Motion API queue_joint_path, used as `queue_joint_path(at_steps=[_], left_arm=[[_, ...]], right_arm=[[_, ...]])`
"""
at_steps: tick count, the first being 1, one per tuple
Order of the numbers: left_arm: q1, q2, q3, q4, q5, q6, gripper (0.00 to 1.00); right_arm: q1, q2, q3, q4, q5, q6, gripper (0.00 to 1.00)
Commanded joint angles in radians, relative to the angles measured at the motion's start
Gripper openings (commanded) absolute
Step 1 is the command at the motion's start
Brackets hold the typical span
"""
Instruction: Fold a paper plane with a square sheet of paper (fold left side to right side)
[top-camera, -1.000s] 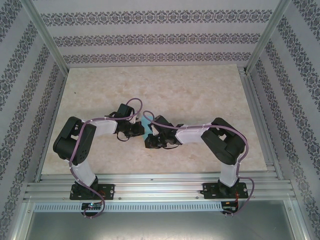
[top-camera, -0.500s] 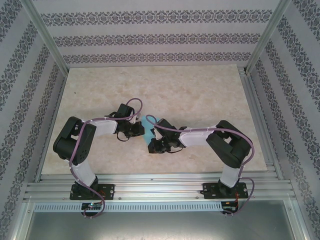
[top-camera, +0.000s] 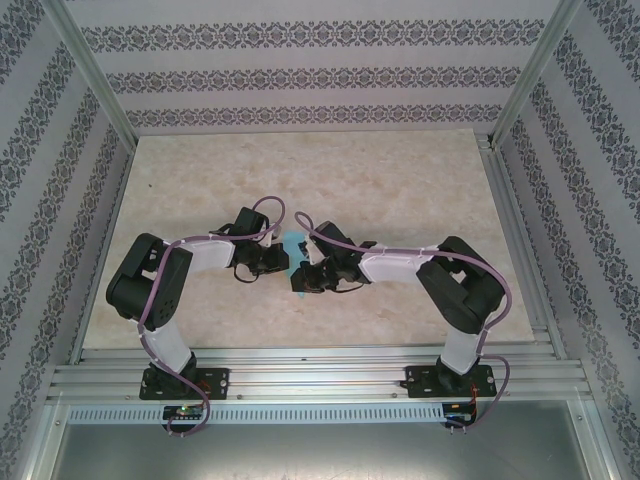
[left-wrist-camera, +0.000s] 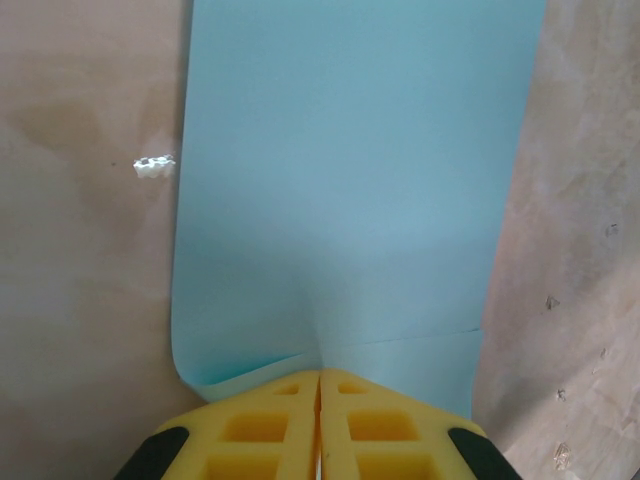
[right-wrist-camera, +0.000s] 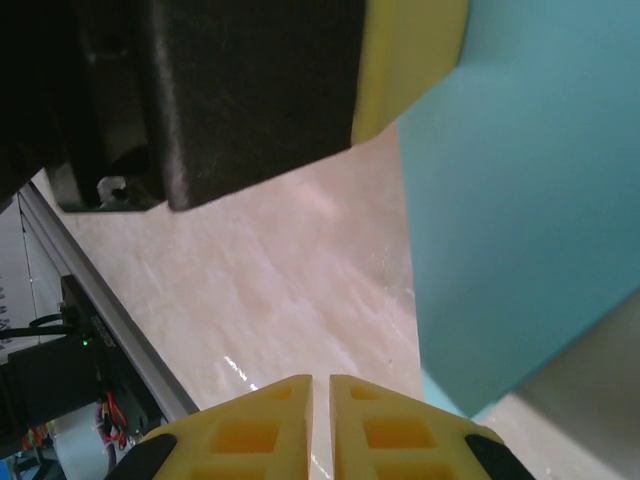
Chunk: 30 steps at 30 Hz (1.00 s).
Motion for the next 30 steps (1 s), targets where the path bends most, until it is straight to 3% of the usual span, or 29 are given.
queue_joint_path(at_steps=[1, 9, 17, 24, 30], left_arm=[[-0.004, 0.032, -0.028, -0.064, -0.113, 0.026, 0.09], [-0.003, -0.003, 0.007, -0.093, -0.104, 0.03, 0.13], [0.009, -0.188, 0.058, -0.161, -0.099, 0.042, 0.25], [-0.012, -0.297, -0.114, 0.038, 0.067, -0.081, 0.14], [-0.066, -0.296, -0.218, 0.219, 0.09, -0.217, 0.09]], right_arm=[[0.007, 0.053, 0.018, -0.007, 0.031, 0.001, 0.13], [0.025, 0.103, -0.009, -0.153, 0.117, -0.024, 0.13], [0.027, 0.102, -0.028, -0.199, 0.152, -0.015, 0.12], [0.031, 0.105, -0.015, -0.204, 0.153, -0.019, 0.1], [0.033, 0.111, -0.016, -0.205, 0.153, -0.021, 0.07]])
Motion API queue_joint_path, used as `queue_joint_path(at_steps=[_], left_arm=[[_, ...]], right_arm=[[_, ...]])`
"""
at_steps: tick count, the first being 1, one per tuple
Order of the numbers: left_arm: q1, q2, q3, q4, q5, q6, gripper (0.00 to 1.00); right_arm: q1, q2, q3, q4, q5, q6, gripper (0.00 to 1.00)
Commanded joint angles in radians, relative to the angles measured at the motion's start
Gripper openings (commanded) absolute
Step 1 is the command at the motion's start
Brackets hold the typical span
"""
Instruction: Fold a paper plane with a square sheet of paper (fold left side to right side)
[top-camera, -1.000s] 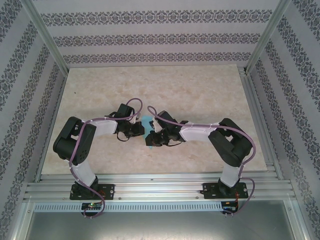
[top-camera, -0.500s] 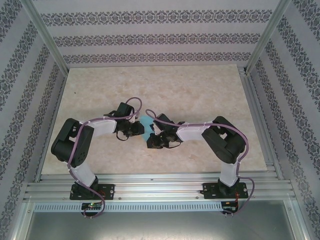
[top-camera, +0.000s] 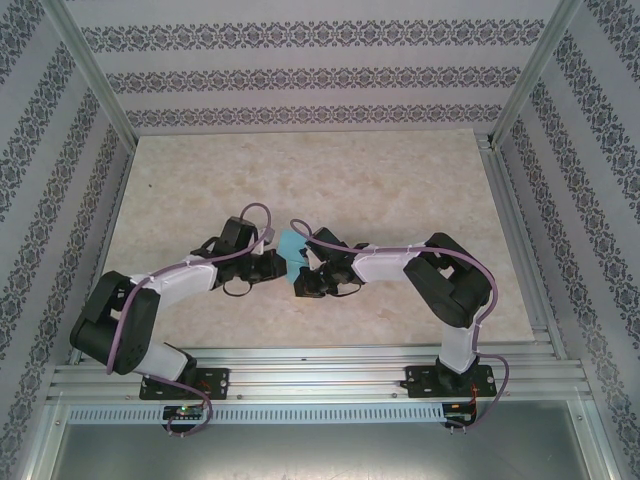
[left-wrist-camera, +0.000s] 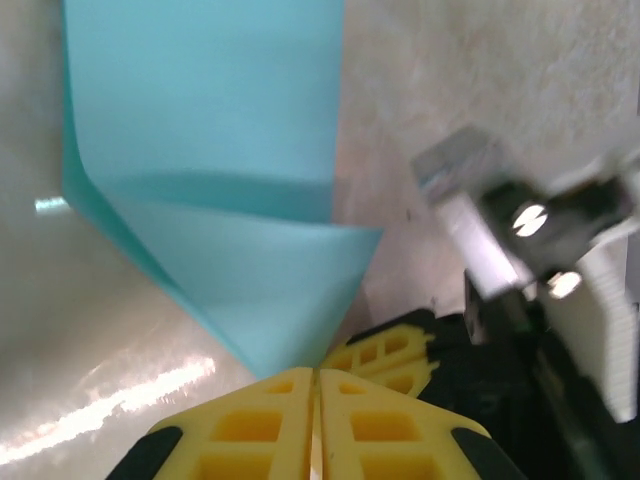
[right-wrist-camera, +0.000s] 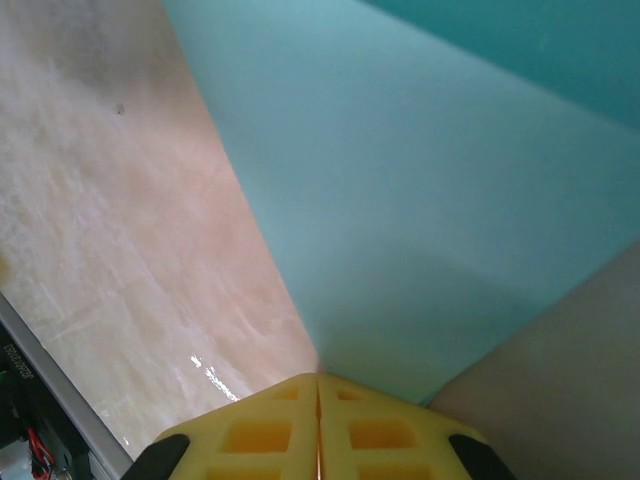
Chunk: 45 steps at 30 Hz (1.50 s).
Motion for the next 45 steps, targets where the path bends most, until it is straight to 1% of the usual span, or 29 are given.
queue_joint_path(at_steps=[1, 12, 17, 23, 28, 34, 39, 45], left_arm=[[-0.023, 0.006, -0.018, 0.151, 0.027, -0.098, 0.08], [-0.051, 0.13, -0.016, 0.235, 0.01, -0.153, 0.06], [-0.052, 0.16, -0.023, 0.232, -0.005, -0.152, 0.06], [-0.052, 0.205, -0.037, 0.274, -0.034, -0.147, 0.06], [-0.053, 0.231, -0.016, 0.235, -0.114, -0.079, 0.06], [-0.04, 0.222, 0.067, 0.045, -0.267, 0.054, 0.06], [0.007, 0.225, 0.106, -0.022, -0.306, 0.114, 0.07], [0.065, 0.25, 0.143, -0.03, -0.312, 0.168, 0.08]], right_arm=[[0.015, 0.05, -0.031, -0.141, 0.077, -0.016, 0.07], [0.024, 0.058, -0.024, -0.141, 0.072, -0.015, 0.07], [0.024, 0.058, -0.023, -0.145, 0.076, -0.014, 0.07], [0.024, 0.064, -0.016, -0.163, 0.087, -0.022, 0.07], [0.026, 0.063, -0.015, -0.189, 0.106, -0.028, 0.07], [0.027, 0.058, -0.016, -0.213, 0.121, -0.036, 0.07], [0.027, 0.059, -0.016, -0.214, 0.118, -0.034, 0.07], [0.027, 0.061, -0.016, -0.212, 0.114, -0.034, 0.07]])
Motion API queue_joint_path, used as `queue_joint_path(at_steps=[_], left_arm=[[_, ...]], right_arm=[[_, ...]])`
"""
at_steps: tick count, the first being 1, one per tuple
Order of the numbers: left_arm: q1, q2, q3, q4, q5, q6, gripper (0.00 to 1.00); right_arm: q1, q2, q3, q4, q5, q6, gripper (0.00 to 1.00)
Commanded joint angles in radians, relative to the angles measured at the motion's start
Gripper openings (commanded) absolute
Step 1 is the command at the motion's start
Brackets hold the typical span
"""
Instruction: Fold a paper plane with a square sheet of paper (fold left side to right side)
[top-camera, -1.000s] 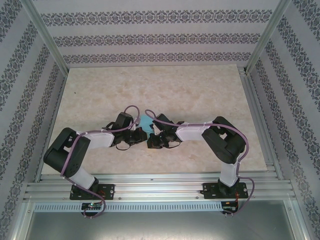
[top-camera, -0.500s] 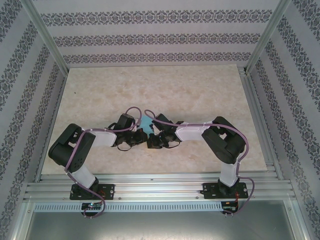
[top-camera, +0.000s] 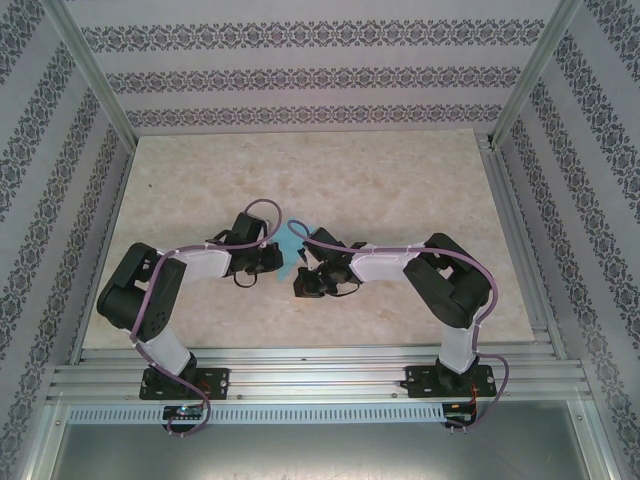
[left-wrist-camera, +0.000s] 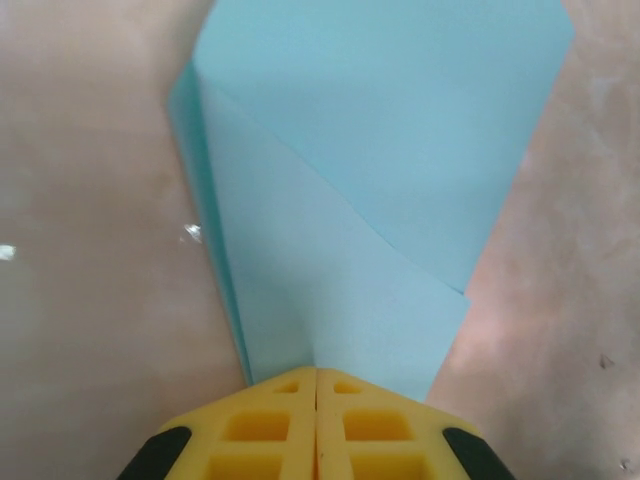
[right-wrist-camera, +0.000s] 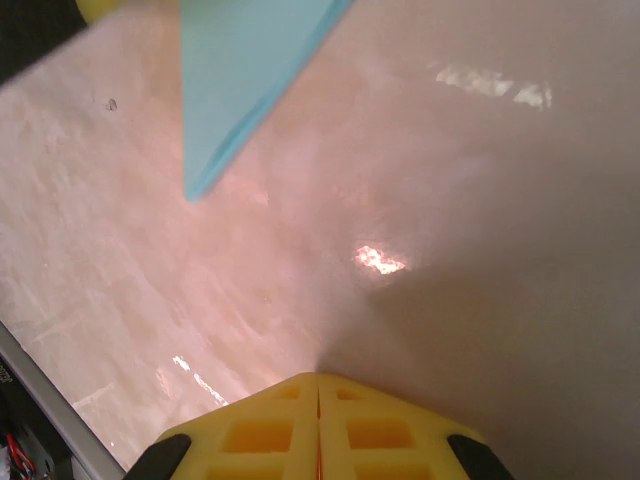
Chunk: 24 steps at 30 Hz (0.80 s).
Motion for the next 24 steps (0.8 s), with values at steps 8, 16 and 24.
queue_joint_path(at_steps=[8, 16, 24], left_arm=[[0.035, 0.084, 0.014, 0.054, 0.117, 0.056, 0.08], [-0.013, 0.053, -0.02, 0.075, 0.182, 0.031, 0.09], [-0.075, 0.024, -0.026, 0.103, 0.195, -0.039, 0.11]], right_arm=[[-0.011, -0.01, -0.084, -0.003, -0.011, 0.016, 0.08], [-0.114, -0.127, -0.071, 0.052, -0.024, -0.001, 0.11], [-0.176, -0.119, -0.001, 0.164, -0.07, 0.055, 0.14]])
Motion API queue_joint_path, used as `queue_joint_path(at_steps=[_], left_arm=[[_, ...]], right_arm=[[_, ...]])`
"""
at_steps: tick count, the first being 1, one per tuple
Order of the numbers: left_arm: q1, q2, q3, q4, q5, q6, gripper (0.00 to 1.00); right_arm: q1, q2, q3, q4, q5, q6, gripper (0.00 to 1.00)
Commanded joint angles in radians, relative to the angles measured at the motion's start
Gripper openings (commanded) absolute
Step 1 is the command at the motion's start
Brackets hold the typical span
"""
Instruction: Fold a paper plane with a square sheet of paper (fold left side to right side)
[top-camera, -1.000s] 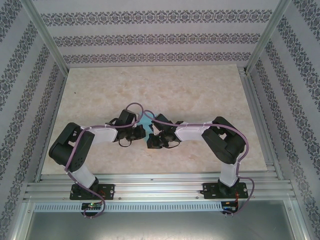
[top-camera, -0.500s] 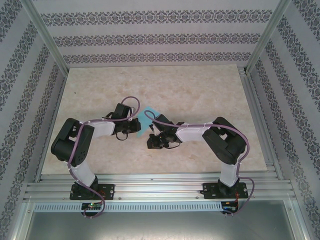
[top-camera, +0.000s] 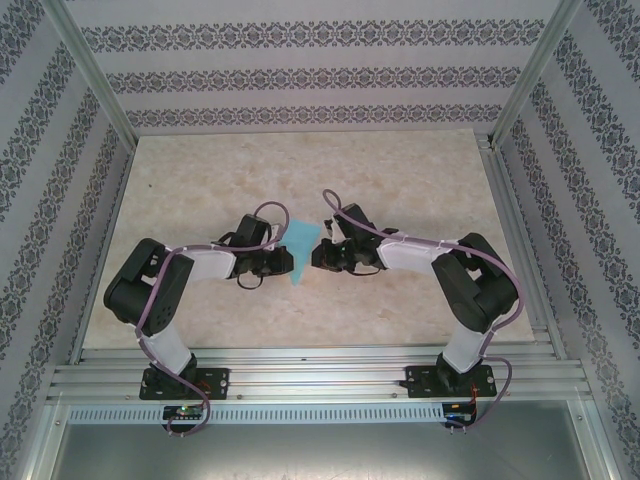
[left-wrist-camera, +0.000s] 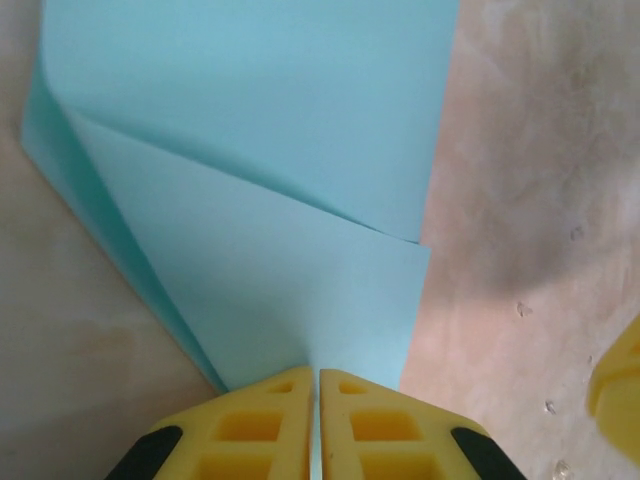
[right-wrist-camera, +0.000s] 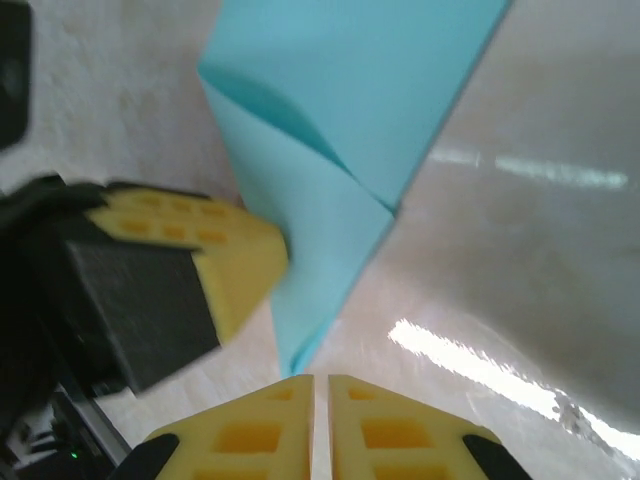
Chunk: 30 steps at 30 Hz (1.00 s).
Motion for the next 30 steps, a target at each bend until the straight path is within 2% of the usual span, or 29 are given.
queue_joint_path(at_steps=[1, 8, 15, 22, 27, 30], left_arm=[[-0.029, -0.018, -0.009, 0.009, 0.022, -0.037, 0.11], [-0.039, -0.012, -0.001, 0.023, 0.023, -0.063, 0.11], [-0.04, -0.012, 0.009, -0.004, -0.005, -0.074, 0.13], [-0.04, -0.006, 0.008, -0.011, -0.009, -0.072, 0.13], [-0.04, -0.006, 0.01, -0.011, -0.008, -0.072, 0.13], [-0.041, -0.006, 0.011, -0.013, -0.008, -0.071, 0.13]], right_arm=[[0.032, 0.015, 0.042, 0.071, -0.03, 0.033, 0.14], [0.089, 0.061, -0.07, 0.255, -0.015, 0.151, 0.13], [0.117, 0.066, -0.122, 0.251, 0.032, 0.188, 0.12], [0.114, -0.027, -0.188, 0.228, 0.088, 0.182, 0.14], [0.126, -0.019, -0.189, 0.269, 0.05, 0.19, 0.15], [0.141, -0.002, -0.171, 0.301, 0.04, 0.198, 0.11]])
